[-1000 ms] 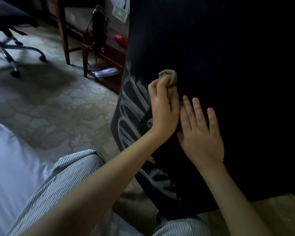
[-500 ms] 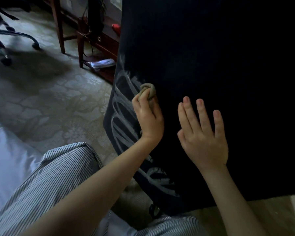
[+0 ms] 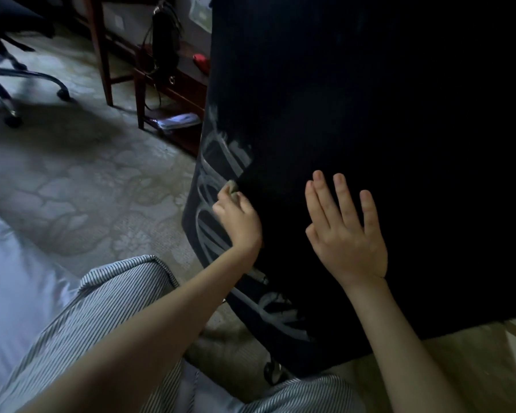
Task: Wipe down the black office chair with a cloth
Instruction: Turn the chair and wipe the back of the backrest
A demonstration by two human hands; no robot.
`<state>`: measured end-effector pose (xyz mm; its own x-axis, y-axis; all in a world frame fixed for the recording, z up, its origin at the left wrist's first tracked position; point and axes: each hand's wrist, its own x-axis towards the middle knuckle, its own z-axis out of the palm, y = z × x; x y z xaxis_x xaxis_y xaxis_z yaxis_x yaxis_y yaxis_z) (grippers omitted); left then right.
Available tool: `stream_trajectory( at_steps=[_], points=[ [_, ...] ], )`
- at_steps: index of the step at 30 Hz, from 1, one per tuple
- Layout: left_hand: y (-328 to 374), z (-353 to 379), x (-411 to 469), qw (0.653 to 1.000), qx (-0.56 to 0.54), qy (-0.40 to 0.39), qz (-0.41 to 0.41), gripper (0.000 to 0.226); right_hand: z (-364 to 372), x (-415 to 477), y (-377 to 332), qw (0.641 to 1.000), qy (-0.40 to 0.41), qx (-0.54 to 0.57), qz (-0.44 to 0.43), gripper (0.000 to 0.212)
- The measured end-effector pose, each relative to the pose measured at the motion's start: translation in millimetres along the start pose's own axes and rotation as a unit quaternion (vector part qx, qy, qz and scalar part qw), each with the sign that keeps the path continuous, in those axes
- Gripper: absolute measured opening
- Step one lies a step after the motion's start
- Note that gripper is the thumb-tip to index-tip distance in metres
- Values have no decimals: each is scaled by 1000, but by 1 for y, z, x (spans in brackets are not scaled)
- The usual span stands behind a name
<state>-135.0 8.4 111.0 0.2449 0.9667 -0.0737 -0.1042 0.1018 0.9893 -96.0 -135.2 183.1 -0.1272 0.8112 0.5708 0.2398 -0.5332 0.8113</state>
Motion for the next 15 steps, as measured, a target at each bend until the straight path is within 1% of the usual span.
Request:
stream_trajectory(
  at_steps=[2, 3, 5, 7, 9, 11, 13, 15],
  points=[
    [21, 4, -14, 995, -19, -16, 92, 33, 0, -2, 3, 1000, 5, 4, -2, 51],
    [33, 5, -21, 988, -20, -24, 153, 33, 0, -3, 5, 1000, 9, 7, -4, 52],
    [60, 6, -34, 957, -15, -57, 285, 31, -1, -9, 9, 1000, 12, 16, -11, 52],
    [85, 8, -41, 919, -5, -84, 385, 30, -3, -15, 15, 999, 7, 40, -20, 50],
    [104, 9, -42, 900, -3, -93, 425, 32, -4, -20, 23, 997, 6, 75, -23, 48],
    [112, 10, -40, 892, 4, -93, 441, 35, -7, -22, 29, 995, 14, 100, -10, 45],
    [107, 9, -38, 888, 19, -84, 451, 36, -11, -20, 30, 989, 35, 138, 25, 41],
    [94, 10, -35, 894, 27, -64, 443, 34, -18, -9, 23, 980, 63, 180, 53, 40]
  ],
)
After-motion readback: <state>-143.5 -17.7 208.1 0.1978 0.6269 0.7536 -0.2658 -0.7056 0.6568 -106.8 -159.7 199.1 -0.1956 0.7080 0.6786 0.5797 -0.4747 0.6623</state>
